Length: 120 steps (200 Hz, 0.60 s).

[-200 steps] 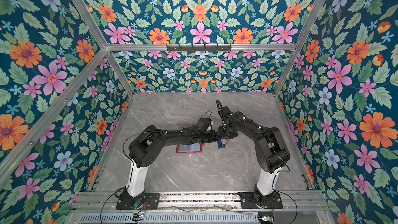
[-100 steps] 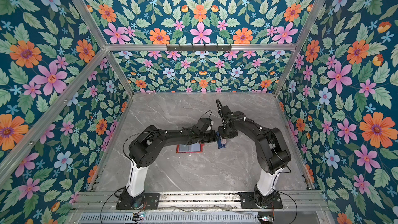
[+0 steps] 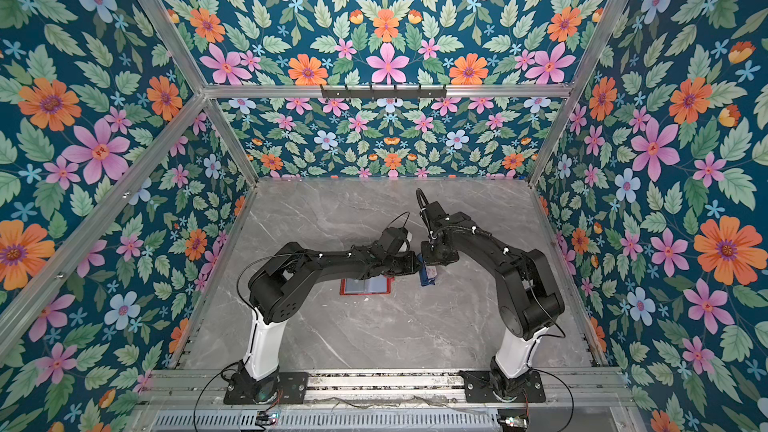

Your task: Put the credit cards into the card holder

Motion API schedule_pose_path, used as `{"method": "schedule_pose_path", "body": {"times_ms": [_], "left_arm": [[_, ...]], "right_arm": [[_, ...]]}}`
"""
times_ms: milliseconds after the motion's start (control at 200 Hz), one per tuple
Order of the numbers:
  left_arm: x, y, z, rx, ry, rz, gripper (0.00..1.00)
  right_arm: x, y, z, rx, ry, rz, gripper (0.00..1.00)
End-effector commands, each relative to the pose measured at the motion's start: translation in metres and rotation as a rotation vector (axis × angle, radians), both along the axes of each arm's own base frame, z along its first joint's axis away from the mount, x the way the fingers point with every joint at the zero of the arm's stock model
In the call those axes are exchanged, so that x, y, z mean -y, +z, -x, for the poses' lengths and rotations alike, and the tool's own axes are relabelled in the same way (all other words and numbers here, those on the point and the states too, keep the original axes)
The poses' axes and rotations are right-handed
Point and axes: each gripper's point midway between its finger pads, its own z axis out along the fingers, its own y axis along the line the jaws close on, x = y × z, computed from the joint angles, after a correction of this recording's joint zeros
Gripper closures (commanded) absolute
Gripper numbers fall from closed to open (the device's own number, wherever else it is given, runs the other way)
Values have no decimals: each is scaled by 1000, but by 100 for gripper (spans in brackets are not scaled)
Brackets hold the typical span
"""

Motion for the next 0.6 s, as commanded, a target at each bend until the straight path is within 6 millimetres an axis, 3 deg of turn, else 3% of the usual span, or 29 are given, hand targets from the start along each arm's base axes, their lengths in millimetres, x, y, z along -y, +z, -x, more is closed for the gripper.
{"method": "schedule_pose_path", "body": {"times_ms": [0,595], "left_arm": [[-12,-15,4,-29,15,-71,77],[-13,-16,6,-29,14,-72,77]], "right_arm": [[6,3,4,-5,6,34,85],[2,7,6,2,15,36,92]]}}
